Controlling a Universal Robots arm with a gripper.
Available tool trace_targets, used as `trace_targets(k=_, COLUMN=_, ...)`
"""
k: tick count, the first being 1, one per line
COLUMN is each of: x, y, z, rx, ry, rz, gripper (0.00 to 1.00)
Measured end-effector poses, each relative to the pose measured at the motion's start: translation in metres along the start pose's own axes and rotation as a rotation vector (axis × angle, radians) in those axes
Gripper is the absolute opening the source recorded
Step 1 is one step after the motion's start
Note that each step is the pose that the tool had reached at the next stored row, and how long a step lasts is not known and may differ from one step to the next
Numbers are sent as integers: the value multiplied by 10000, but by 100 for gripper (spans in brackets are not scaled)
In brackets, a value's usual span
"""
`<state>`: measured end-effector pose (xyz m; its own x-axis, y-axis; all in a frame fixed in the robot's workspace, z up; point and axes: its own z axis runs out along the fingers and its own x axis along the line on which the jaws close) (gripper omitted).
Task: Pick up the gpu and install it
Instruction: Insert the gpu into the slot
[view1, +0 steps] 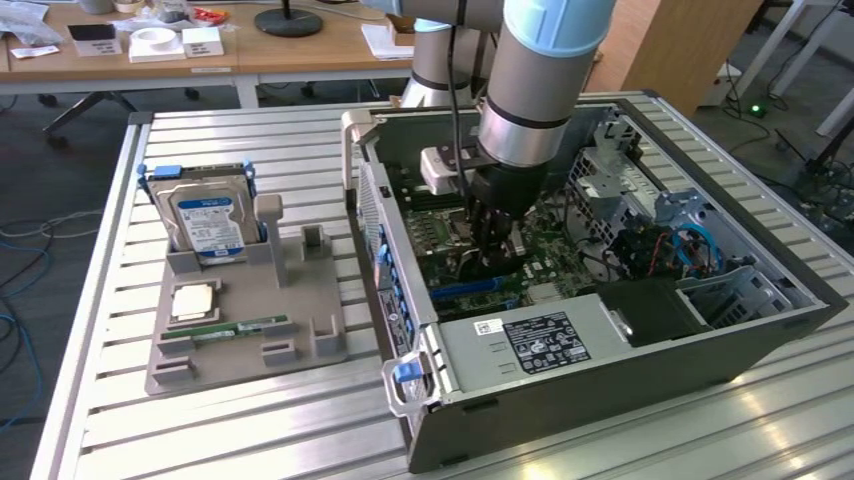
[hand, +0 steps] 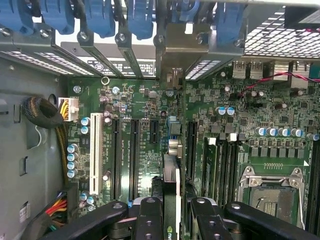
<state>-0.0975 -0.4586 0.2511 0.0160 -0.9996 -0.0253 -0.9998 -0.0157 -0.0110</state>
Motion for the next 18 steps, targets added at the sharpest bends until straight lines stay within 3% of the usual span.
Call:
trace_targets(k=8, x=1, y=29, z=21, rx=33, ry=2, rz=-9, gripper=26)
trace_targets(k=18, x=3, y=35, z=72, rx=31, ry=7, rz=-12, gripper=26)
